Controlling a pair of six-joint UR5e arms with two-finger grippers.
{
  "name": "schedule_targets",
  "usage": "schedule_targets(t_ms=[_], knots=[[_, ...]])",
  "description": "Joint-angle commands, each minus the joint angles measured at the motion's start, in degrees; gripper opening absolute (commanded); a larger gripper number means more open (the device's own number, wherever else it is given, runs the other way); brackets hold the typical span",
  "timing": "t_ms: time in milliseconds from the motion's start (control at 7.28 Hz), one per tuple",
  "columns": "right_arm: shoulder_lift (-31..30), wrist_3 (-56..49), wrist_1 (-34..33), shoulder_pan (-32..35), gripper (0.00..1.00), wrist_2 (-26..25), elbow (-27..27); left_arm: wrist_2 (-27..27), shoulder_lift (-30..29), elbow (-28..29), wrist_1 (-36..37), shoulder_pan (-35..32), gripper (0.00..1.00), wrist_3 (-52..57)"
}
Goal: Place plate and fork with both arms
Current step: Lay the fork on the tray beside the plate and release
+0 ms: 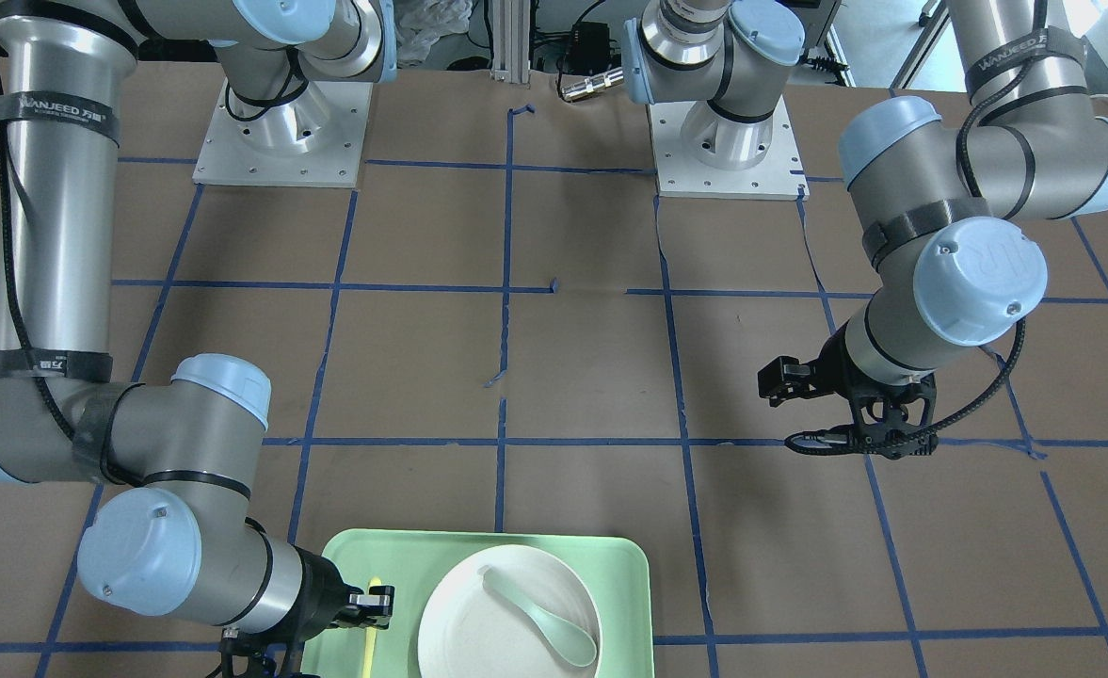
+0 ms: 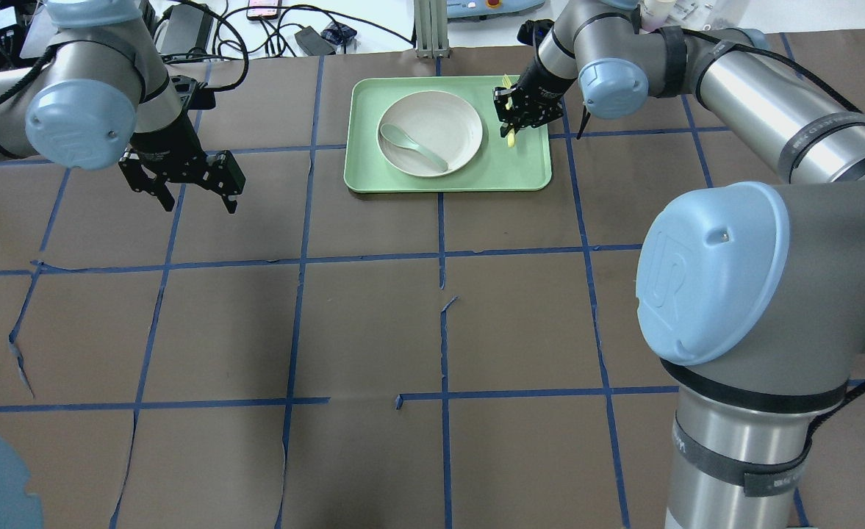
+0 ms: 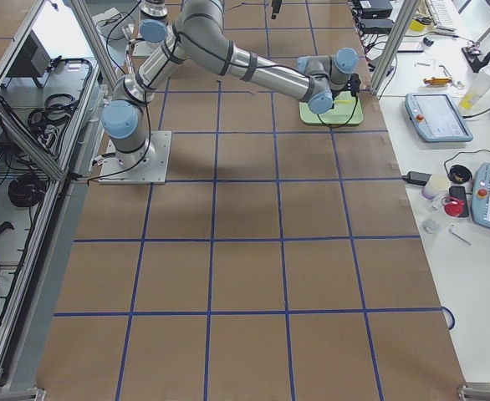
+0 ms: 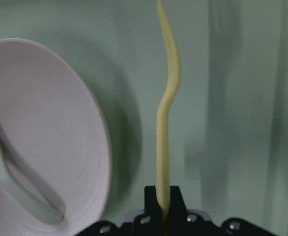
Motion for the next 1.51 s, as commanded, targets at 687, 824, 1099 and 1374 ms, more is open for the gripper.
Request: schedule_targets(t_ms=[687,824,1099,1374], knots=[[-0.92,-0.24,0.4,-0.05,1.0,1.82,1.96,0.09,-0.94,-0.66,2.7,0.23,1.0,0.56],[-4.5,0.55,4.06,-0.05,1.0,-0.62,2.83,0.09,-0.77,-1.01,2.7,0.23,1.0,0.91],[-10.83,0.03,11.63,0.04,1.0,-9.56,5.03,0.18,0.8,-0.67,2.79,0.05,1.0,0.73],[-19.87,-1.2,20.85,0.04,1.0,-18.73,6.0,4.12,1.78,0.04,1.57,-0.39,1.0,-2.07]])
